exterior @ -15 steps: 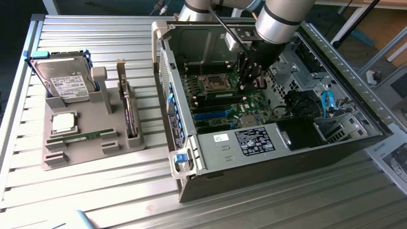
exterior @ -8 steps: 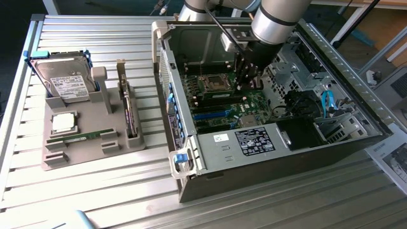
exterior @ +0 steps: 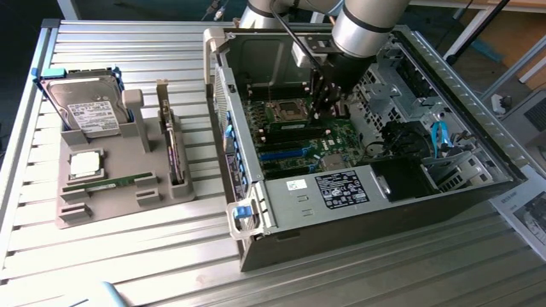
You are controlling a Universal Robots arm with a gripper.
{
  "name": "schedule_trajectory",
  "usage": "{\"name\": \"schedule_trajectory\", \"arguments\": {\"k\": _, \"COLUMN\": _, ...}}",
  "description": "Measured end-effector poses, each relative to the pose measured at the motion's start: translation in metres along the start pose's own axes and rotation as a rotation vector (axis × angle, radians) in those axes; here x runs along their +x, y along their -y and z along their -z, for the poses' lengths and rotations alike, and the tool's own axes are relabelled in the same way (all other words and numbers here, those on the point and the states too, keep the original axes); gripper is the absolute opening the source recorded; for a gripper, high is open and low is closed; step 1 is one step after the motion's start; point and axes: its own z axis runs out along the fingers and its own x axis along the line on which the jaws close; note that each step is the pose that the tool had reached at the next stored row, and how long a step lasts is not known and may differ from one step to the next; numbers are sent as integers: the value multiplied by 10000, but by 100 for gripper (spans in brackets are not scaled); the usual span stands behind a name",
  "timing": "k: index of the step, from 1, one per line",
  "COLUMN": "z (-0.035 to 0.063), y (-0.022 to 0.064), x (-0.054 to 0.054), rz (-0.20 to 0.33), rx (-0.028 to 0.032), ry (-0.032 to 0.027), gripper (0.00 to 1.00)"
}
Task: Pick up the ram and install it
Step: 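Insert the ram into the slot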
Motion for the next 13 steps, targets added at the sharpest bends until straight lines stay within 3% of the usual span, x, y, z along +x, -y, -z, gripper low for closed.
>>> {"name": "schedule_trajectory", "arguments": {"k": 13, "z": 1, "y": 46, "x": -9, "rz": -1, "rx": 0, "ry": 0, "gripper": 12}}
